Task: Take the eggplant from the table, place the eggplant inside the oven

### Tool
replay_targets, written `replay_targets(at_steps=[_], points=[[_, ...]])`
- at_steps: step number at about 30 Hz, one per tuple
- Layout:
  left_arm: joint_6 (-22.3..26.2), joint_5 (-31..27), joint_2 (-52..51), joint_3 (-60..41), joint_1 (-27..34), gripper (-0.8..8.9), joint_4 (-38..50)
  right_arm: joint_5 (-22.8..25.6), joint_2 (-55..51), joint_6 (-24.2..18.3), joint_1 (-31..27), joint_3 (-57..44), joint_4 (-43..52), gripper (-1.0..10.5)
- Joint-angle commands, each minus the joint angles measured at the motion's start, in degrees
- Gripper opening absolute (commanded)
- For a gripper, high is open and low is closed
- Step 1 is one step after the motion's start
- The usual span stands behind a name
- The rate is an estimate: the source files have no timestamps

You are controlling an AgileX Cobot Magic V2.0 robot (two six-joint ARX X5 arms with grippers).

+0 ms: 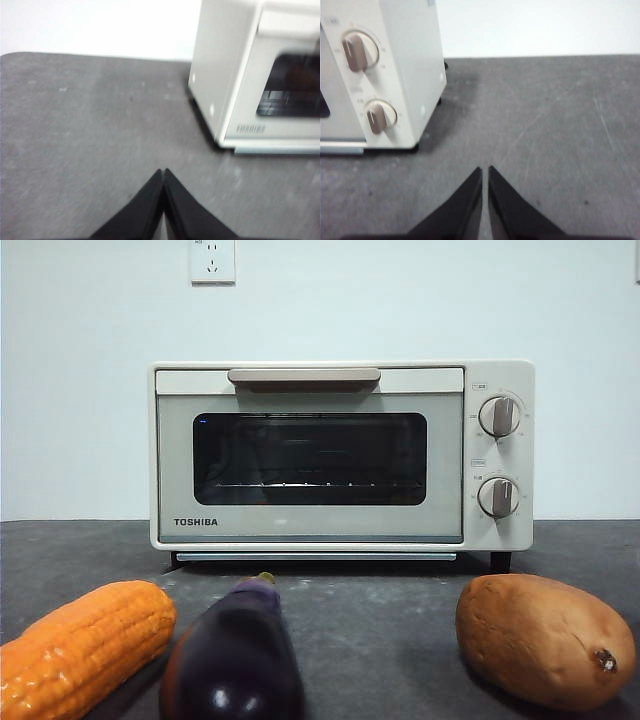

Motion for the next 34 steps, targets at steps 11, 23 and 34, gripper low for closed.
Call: replay_targets(at_steps=[11,23,34], points=[[-24.3,0.6,-0.1,-0.8,0.0,0.04,4.7,-3.5,-0.2,20.0,0.1,0.3,8.9,0.0],[-23.5,3.2,5.3,12.0,0.0,0.05,-8.1,-4.6,1.8,22.8,0.1,11.9,-2.8,0.0],[-16.5,8.8,22.6,27.3,0.0,0.05,-14.1,-10.8,17.1,18.3,0.1,30.5,-15.8,0.0]])
